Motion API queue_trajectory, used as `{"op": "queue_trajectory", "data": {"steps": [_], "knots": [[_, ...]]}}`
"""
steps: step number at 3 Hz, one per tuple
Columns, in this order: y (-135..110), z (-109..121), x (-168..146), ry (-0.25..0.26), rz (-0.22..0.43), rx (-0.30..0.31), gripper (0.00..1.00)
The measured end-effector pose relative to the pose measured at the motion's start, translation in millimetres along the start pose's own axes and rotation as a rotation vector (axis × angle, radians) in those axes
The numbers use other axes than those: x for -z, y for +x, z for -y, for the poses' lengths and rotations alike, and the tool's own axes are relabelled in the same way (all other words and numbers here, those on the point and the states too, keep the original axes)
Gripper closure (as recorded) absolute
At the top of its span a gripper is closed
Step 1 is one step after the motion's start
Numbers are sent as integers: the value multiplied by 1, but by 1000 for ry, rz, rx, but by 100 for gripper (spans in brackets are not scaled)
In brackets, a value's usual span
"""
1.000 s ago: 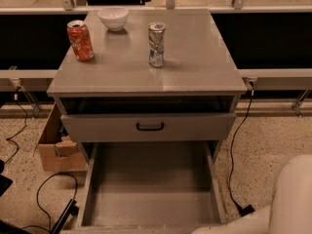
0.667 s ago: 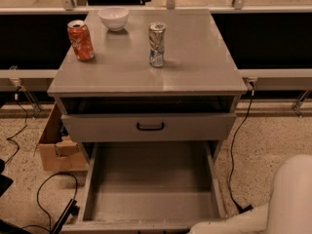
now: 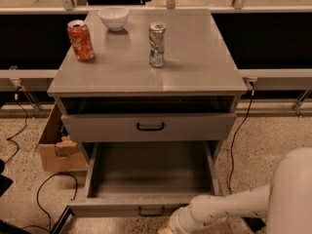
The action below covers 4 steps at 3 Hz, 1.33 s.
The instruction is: Close middle drawer
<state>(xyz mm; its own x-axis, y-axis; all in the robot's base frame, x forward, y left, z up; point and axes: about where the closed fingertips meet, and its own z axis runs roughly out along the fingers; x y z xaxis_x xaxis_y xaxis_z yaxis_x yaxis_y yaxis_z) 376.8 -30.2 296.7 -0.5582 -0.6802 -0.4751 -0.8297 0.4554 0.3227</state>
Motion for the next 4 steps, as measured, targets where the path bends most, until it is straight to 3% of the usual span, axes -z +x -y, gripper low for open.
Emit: {"op": "queue_trajectory", "data": {"steps": [2, 3, 4], "knots": [[-56, 79, 35, 94, 25, 2, 100], [-56, 79, 35, 94, 26, 2, 100], [-60, 103, 30, 121, 37, -4, 100]]}}
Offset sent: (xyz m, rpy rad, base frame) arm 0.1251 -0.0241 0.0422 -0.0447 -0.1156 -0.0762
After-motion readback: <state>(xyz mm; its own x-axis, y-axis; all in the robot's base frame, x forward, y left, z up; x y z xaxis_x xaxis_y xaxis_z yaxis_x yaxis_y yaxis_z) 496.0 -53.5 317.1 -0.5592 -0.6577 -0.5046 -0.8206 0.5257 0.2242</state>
